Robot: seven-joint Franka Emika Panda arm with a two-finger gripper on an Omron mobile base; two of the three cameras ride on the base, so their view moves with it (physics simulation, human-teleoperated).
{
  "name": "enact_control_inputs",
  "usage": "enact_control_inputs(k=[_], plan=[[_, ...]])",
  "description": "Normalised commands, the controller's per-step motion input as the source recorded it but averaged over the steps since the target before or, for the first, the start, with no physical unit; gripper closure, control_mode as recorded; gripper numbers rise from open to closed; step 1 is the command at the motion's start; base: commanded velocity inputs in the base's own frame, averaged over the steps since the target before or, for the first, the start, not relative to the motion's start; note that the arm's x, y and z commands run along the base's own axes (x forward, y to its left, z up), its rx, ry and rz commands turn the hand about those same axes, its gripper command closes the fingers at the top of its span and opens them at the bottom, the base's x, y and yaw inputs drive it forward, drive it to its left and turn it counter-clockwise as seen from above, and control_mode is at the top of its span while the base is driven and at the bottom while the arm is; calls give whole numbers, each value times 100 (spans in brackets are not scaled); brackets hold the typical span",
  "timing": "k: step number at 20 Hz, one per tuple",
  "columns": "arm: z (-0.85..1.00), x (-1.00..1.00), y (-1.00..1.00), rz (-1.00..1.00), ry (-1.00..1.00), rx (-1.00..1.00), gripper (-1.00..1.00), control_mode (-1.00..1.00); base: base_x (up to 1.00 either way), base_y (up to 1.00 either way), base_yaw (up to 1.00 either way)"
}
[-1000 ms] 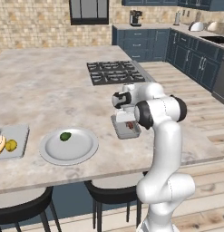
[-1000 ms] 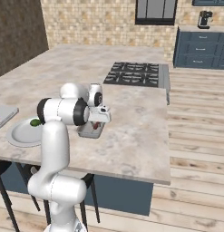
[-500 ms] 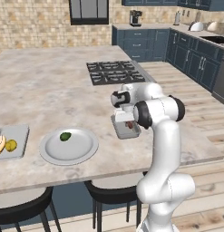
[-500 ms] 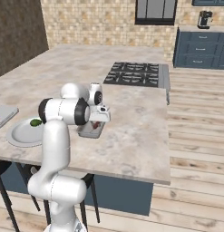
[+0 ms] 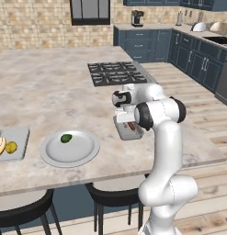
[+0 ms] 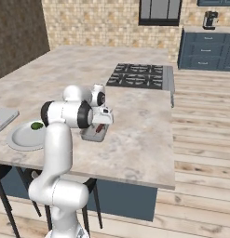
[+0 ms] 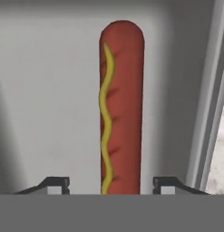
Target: Place one cooked food and one vegetable from the large plate to each tupperware container.
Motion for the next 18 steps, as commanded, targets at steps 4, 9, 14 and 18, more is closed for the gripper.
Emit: enact_control_inputs(k=[4,9,14,18], plan=[[3,-12,0,0,-1,0,-100,-100,0,0,0],[41,-45,9,0,-12,-2,-100,-100,0,0,0],[65,-50,30,0,-14,-10,-100,-100,0,0,0],[71,-71,64,-1,-22,-3,-100,-100,0,0,0]])
